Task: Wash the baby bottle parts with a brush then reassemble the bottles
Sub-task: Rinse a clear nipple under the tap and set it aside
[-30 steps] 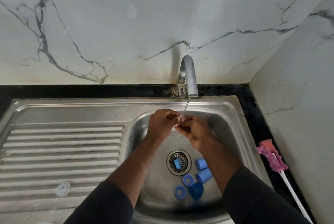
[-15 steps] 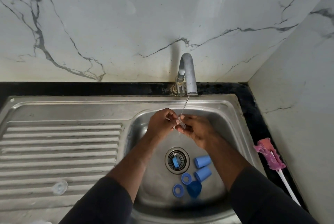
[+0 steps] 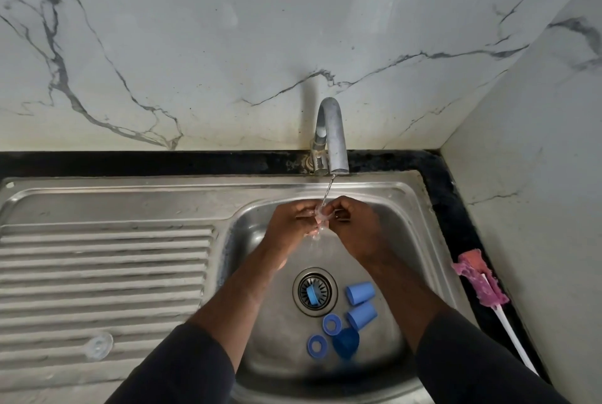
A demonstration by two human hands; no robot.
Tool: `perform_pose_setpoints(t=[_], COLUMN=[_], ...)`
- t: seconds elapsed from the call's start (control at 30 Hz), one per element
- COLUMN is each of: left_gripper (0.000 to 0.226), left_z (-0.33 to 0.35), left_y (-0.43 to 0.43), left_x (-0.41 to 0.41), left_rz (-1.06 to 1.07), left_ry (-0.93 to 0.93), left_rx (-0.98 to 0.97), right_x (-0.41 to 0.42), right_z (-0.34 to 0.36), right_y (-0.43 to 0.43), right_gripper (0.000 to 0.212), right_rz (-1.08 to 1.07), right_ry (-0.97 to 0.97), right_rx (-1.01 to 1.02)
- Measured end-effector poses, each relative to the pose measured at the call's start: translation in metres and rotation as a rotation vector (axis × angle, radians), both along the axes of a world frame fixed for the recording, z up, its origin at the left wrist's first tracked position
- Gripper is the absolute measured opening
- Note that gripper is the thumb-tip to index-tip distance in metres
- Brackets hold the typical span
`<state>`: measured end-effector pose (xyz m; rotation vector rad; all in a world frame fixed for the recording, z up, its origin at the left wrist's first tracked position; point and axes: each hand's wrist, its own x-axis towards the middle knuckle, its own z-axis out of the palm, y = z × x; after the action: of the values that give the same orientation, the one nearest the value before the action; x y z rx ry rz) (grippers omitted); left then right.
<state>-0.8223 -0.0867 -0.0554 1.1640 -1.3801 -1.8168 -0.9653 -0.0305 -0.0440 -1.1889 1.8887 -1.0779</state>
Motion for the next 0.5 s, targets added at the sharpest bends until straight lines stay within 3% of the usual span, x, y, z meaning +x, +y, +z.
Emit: perform_pose_setpoints(t=[0.23, 0.33, 0.4, 0.5], left_gripper=[0.025, 0.037, 0.034, 0.027], left_z=[0.002, -0.003, -0.003, -0.002], left_y=[-0.007, -0.007, -0.005, -0.001], left_x=[0.009, 0.014, 0.015, 0.011], left_rz=[0.049, 0.035, 0.014, -0.019], left_ry=[-0.133, -0.110, -0.108, -0.169], left_rx=[-0.180, -0.179, -0.204, -0.268], right_x=[0.015, 0.017, 0.016, 0.015], right_z=[0.001, 0.000, 0.001, 0.002], right_y=[-0.005, -0.006, -0.004, 0.001], right_gripper=[0.022, 0.035, 0.046, 0.046], right_rz=[-0.035, -0.058, -0.053, -0.046], right_ry=[-0.008, -0.061, -0.139, -0.138], right_rx=[-0.015, -0.039, -0.032, -0.018])
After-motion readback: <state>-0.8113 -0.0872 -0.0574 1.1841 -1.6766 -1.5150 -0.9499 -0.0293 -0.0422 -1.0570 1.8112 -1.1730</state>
